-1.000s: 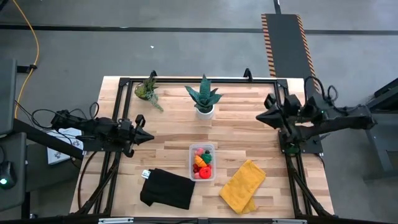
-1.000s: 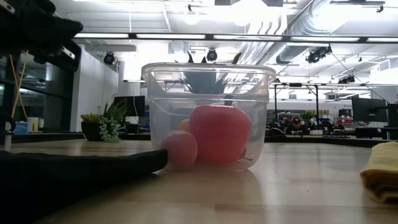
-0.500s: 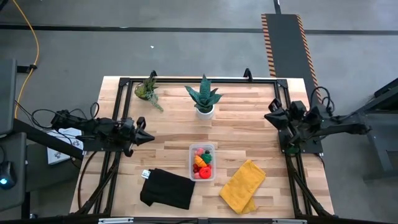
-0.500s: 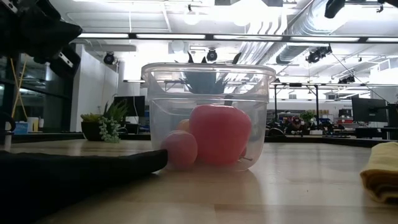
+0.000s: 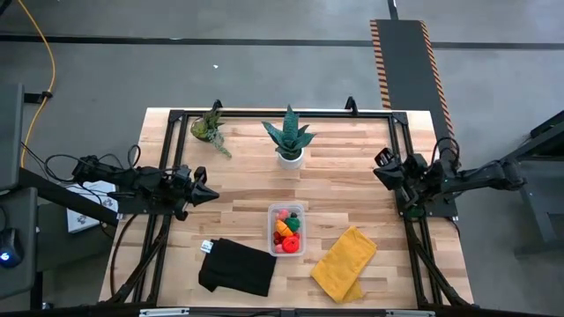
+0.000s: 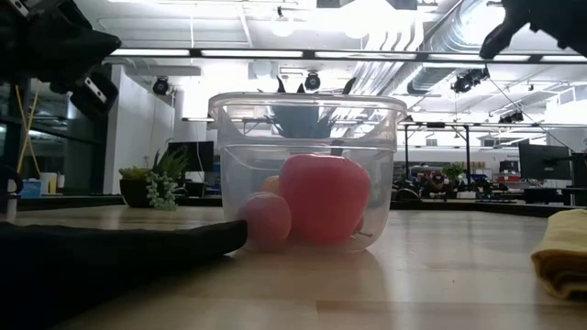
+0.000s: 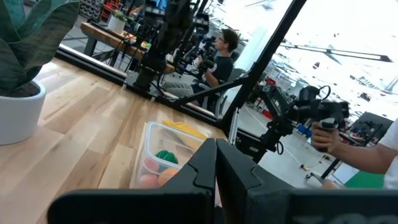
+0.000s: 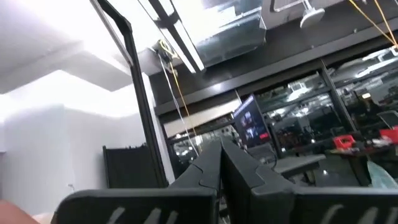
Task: Pick and placing Produce into tupperware
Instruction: Return to Home Position
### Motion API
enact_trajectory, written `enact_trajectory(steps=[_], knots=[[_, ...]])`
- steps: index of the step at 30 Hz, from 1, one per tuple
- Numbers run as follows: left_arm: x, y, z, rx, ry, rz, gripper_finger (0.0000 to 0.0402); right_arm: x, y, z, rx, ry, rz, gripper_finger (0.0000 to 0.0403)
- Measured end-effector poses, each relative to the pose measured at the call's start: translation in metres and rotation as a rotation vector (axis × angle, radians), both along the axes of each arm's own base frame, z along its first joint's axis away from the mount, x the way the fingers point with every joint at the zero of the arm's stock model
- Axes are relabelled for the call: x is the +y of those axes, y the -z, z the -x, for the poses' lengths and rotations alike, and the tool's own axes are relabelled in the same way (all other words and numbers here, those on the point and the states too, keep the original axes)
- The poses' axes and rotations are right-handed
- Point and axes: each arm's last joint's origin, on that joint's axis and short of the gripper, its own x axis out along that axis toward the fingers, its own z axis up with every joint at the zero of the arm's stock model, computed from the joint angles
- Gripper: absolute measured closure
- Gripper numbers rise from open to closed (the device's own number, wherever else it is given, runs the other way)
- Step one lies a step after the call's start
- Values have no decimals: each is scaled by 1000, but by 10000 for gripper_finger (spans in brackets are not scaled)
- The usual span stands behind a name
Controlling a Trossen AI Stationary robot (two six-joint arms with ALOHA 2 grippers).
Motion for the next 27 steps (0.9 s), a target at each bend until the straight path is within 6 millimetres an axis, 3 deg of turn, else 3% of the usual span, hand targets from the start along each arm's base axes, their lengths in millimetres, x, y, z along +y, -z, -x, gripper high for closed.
enact_trajectory(steps=[9, 27], knots=[[0, -1, 0, -8, 0, 1, 401, -1, 11, -3, 82, 10, 25, 403], [0, 1, 0, 7, -3, -48, 401, -25, 41, 0, 404, 176, -38, 403]])
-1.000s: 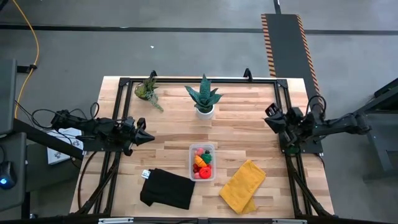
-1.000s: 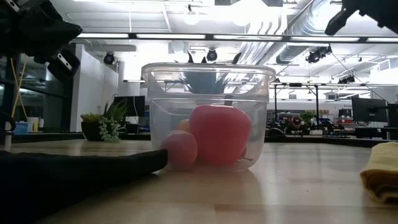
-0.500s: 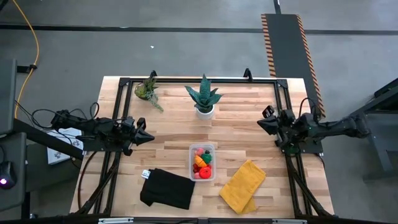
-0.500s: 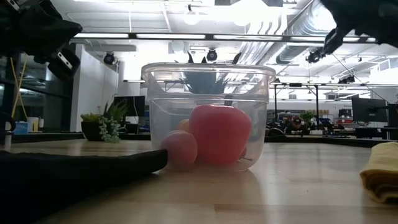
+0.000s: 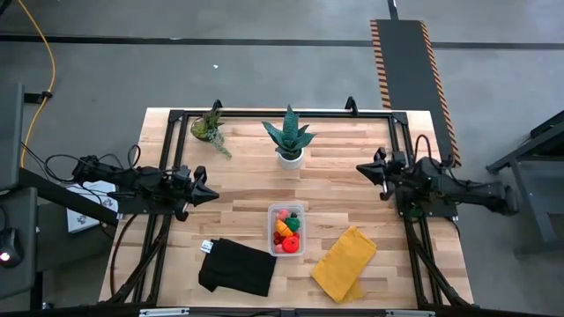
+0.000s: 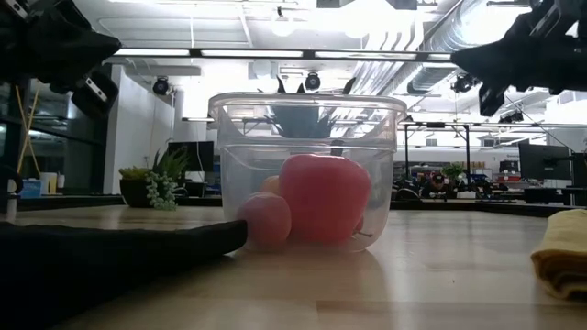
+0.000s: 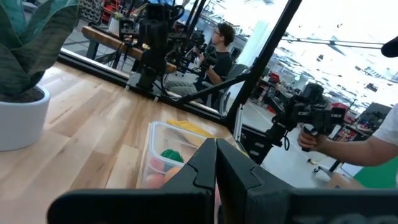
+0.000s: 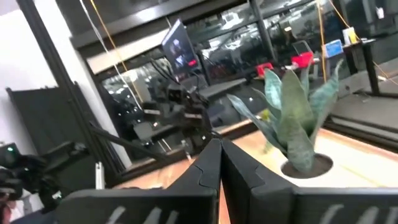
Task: Pick and placing Produce into tupperware
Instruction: Return to Home Position
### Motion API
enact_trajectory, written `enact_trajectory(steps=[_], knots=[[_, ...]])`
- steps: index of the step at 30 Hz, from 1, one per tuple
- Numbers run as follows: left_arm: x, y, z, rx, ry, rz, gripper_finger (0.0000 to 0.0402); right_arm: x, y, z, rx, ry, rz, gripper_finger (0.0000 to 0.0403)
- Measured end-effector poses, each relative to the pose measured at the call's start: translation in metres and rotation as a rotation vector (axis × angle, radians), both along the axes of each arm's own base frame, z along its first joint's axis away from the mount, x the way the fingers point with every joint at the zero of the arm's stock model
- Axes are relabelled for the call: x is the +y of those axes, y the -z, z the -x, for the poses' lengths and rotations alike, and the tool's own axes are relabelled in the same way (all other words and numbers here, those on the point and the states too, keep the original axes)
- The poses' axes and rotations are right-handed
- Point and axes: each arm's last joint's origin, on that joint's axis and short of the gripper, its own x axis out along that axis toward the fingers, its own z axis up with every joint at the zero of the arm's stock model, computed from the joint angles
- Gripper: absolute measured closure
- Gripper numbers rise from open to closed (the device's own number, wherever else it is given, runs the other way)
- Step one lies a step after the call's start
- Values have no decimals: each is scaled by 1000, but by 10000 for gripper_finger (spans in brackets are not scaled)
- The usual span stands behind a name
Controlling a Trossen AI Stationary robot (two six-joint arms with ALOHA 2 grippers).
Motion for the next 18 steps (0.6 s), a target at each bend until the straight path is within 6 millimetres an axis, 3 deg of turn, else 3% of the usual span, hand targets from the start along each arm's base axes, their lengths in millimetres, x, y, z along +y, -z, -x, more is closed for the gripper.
enact_trajectory(steps=[18], knots=[[0, 0, 0, -3, -3, -74, 401, -7, 21, 1, 222, 59, -2, 403]])
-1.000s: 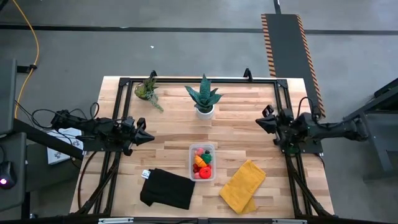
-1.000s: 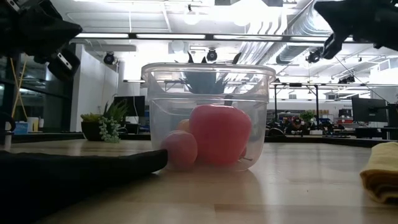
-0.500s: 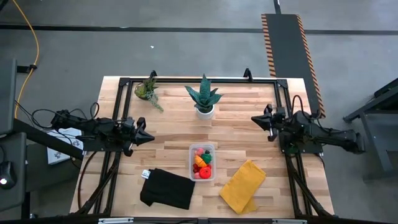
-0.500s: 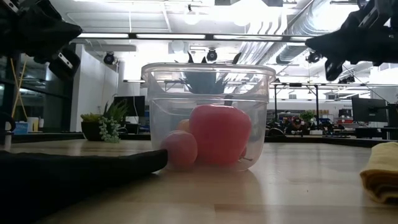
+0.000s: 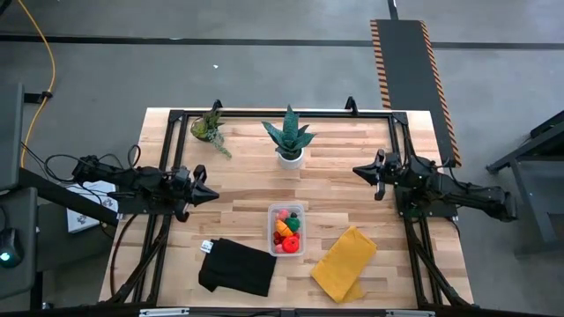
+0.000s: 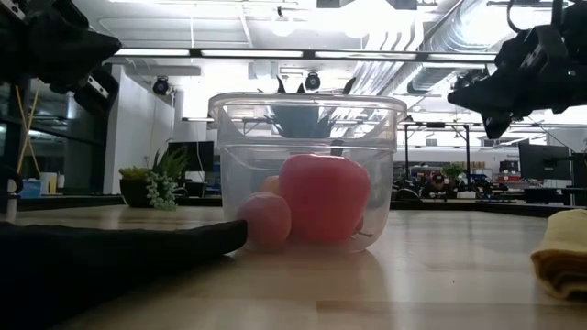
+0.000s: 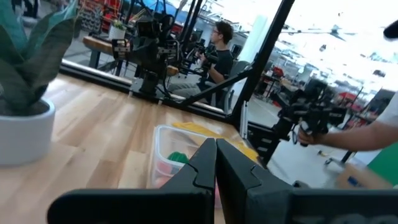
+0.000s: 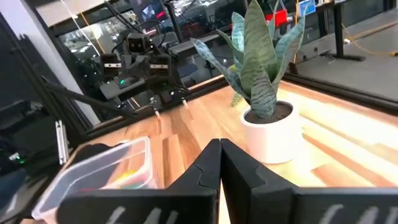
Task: Pick and placing Produce into tupperware
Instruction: Return to Home Position
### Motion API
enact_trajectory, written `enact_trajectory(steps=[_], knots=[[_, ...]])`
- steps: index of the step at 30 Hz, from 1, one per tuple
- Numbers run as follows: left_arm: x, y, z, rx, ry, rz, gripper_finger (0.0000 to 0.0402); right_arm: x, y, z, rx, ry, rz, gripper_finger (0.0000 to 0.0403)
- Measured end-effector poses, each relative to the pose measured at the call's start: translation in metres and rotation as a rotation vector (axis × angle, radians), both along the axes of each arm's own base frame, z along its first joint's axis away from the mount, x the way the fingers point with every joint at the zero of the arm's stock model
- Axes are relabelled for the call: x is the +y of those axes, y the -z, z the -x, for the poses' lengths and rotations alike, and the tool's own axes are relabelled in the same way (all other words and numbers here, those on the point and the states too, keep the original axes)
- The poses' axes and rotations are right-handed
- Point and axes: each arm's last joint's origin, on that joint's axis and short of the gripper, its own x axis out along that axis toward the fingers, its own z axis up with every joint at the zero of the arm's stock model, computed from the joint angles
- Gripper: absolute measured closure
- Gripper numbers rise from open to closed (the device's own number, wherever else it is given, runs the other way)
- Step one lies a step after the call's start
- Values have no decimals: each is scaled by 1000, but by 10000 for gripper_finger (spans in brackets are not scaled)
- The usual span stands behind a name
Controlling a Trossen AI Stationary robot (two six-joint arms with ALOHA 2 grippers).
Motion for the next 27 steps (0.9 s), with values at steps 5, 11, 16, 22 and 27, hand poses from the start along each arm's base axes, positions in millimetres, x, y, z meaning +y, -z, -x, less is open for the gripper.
enact_trajectory(steps=[5, 11, 16, 22, 27], knots=[[0, 0, 0, -4, -5, -89, 401, 0, 0, 0, 14, -3, 66, 403], [0, 0, 0, -7, -10, -201, 401, 0, 0, 0, 19, -4, 93, 403], [0, 0, 0, -11, -8, -305, 401, 0, 0, 0, 20, -4, 93, 403], [-2, 1, 0, -14, 50, -372, 401, 0, 0, 0, 19, -4, 86, 403], [-3, 2, 0, -16, 88, -386, 401, 0, 0, 0, 19, -4, 86, 403]])
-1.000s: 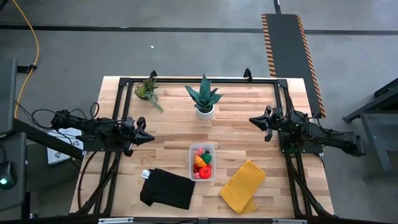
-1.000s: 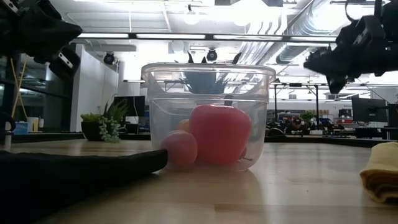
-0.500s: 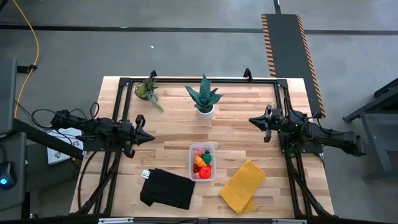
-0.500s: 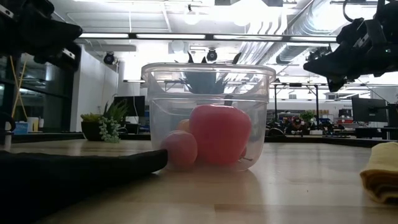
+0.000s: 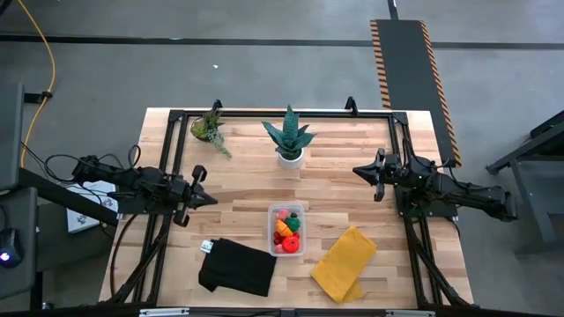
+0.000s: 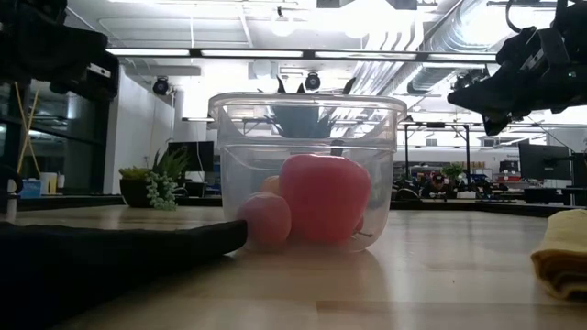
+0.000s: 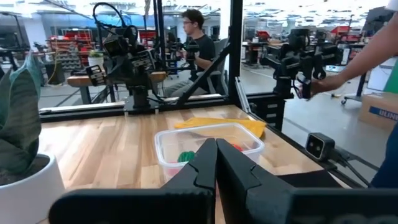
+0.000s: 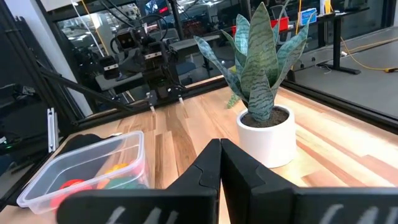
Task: Pick and placing Produce into tupperware
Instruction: Return to Home Position
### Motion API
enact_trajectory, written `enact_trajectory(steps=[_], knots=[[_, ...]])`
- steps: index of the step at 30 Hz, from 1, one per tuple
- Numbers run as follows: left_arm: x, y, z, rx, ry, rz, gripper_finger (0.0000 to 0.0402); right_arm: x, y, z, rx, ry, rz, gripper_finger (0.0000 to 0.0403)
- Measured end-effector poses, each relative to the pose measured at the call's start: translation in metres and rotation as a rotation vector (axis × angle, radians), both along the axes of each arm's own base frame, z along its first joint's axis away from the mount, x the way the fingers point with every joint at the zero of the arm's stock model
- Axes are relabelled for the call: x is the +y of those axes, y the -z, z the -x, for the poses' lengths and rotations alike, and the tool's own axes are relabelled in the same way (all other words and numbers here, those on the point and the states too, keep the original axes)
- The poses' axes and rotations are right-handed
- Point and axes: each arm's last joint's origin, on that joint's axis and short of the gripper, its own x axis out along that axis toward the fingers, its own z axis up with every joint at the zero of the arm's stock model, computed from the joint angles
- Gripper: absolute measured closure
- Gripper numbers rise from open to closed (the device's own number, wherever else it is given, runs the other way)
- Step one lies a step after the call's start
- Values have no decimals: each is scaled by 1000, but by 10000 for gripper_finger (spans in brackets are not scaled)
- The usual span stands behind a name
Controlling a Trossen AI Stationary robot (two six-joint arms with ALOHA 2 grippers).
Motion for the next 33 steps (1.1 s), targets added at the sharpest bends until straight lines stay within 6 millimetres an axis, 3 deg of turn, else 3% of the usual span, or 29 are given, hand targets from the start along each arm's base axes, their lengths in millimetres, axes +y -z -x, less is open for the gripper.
enact_trajectory(steps=[14, 21, 33], knots=[[-1, 1, 0, 7, 33, -3, 401, 0, 0, 0, 0, 0, 0, 403], [-3, 0, 1, -22, 99, -87, 401, 0, 0, 0, 0, 0, 0, 403], [-3, 0, 0, -14, 88, -53, 401, 0, 0, 0, 0, 0, -1, 403]])
